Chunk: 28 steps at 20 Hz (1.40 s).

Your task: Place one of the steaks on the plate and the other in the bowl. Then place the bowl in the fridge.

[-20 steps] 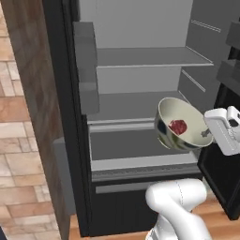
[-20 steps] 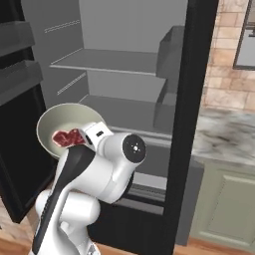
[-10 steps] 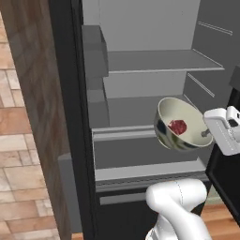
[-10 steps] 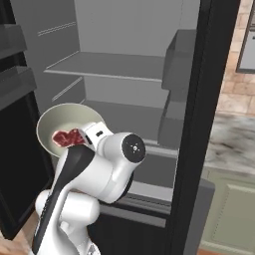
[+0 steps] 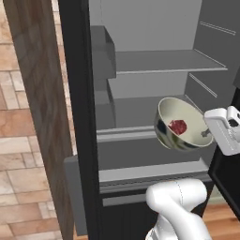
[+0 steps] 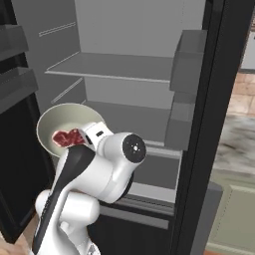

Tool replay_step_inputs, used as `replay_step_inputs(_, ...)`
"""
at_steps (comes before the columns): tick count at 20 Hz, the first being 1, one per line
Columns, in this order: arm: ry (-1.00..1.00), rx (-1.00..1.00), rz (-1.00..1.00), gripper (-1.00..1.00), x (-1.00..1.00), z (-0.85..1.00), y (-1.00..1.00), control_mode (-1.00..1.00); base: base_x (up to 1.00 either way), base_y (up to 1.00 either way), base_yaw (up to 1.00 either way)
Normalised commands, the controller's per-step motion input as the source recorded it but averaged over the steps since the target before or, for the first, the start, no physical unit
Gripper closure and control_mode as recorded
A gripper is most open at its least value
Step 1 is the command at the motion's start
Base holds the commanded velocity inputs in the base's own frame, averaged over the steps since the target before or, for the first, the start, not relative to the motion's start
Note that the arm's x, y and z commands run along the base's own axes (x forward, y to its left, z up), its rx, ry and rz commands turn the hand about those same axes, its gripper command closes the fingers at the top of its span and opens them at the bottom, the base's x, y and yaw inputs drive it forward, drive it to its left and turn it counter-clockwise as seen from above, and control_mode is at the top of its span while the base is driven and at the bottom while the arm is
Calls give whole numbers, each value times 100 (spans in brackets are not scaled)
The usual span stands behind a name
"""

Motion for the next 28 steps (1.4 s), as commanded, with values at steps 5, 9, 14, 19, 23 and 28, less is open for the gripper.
replay_step_inputs(5, 10, -7, -2, 100, 16, 4, 18, -100, 10, 12, -1)
replay_step_inputs(9, 26, -13, -14, 100, 22, 6, 24, -100, 0, 0, 0)
replay_step_inputs(14, 18, -7, -25, 100, 9, 0, 3, -100, 0, 0, 0)
replay_step_inputs(19, -1, -1, -30, 100, 0, 0, -4, -100, 0, 0, 0)
replay_step_inputs(23, -6, -5, -29, 100, 0, 0, 0, -100, 0, 0, 0)
replay_step_inputs(28, 0, -9, -23, 100, 19, 0, 0, -100, 0, 0, 0)
